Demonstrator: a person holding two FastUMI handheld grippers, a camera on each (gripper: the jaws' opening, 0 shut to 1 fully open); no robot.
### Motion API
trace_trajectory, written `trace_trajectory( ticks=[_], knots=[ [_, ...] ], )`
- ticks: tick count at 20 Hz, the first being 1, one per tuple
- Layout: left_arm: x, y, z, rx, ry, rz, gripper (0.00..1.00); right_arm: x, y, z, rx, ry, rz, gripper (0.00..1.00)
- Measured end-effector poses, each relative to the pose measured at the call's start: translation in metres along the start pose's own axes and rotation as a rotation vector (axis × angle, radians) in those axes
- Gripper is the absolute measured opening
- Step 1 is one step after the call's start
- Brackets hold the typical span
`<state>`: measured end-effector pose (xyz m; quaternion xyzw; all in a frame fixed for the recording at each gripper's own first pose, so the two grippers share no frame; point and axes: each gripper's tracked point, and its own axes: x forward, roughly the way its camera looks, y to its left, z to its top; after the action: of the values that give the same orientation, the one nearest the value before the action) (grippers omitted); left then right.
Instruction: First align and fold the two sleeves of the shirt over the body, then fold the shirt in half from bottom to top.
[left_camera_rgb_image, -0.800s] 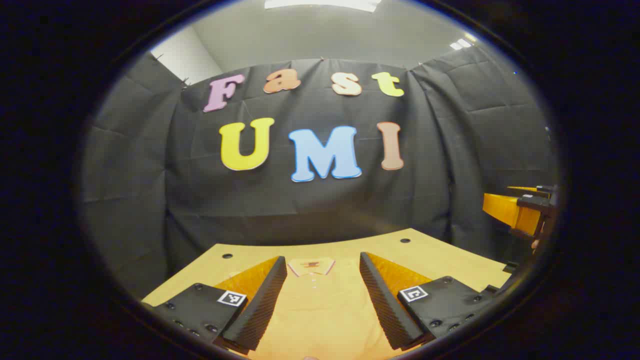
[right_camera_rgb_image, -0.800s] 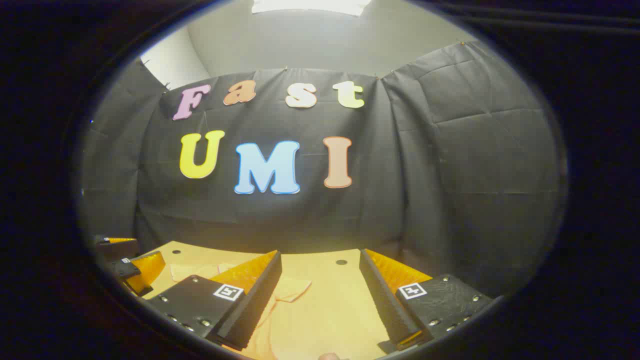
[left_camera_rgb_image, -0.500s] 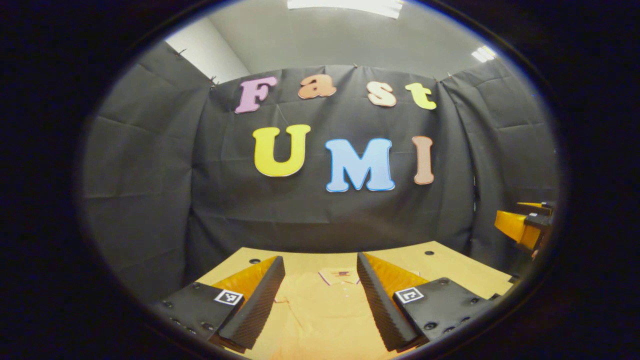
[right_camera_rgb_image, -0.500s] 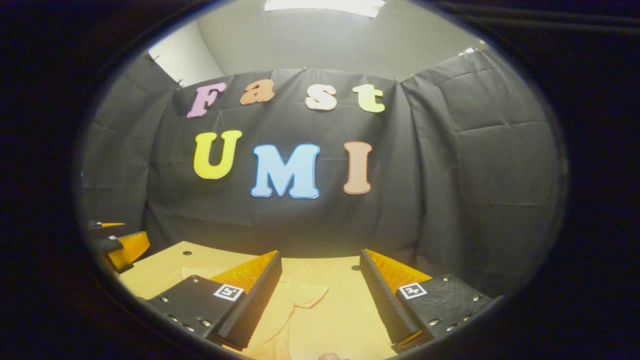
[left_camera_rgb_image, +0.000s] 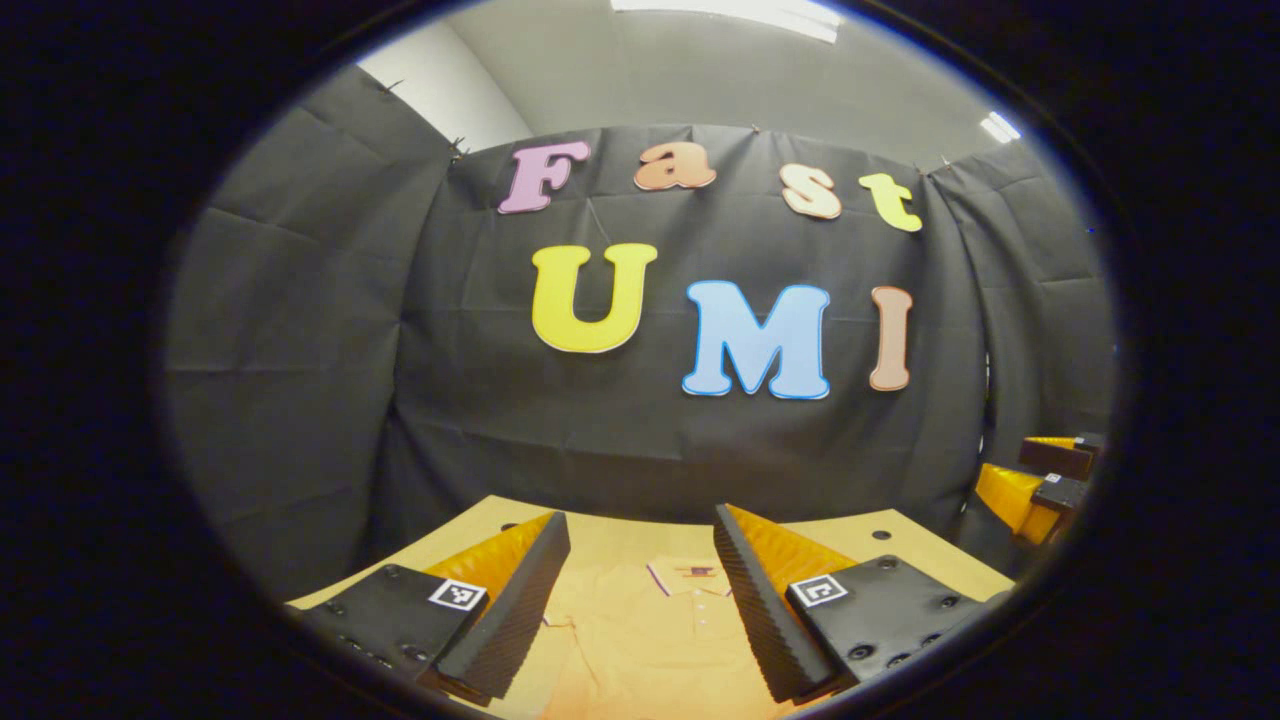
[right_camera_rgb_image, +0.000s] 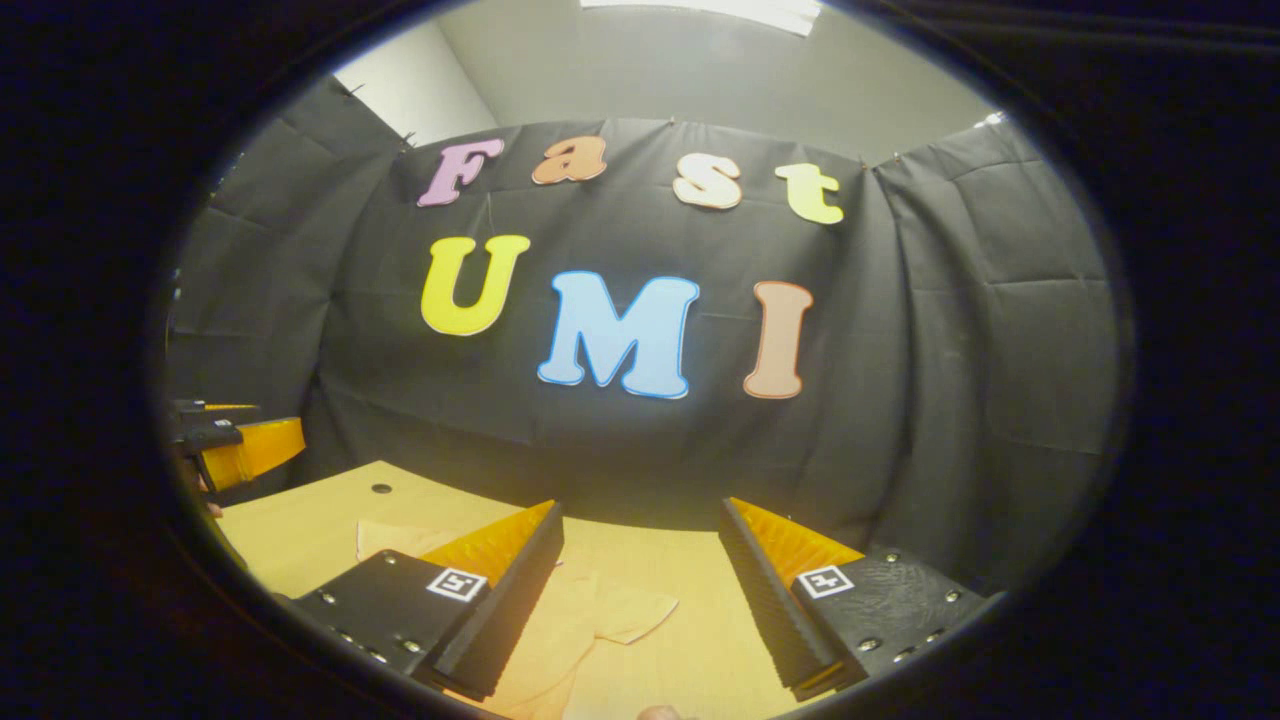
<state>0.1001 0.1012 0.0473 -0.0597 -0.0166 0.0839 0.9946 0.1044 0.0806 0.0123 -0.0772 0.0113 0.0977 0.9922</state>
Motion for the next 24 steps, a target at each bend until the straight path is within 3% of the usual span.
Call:
trace_trajectory(
  ticks=[9, 24],
  knots=[
    [0.055, -0.006, -0.002, 0.036, 0.019, -0.045, 0.93, 0.059, -0.012, -0.039, 0.038, 0.111, -0.082, 0.96],
    [0.09, 0.012, -0.027, 0.016, 0.044, -0.039, 0.96, 0.161, -0.027, -0.153, 0.157, 0.389, -0.107, 0.97]
  ],
)
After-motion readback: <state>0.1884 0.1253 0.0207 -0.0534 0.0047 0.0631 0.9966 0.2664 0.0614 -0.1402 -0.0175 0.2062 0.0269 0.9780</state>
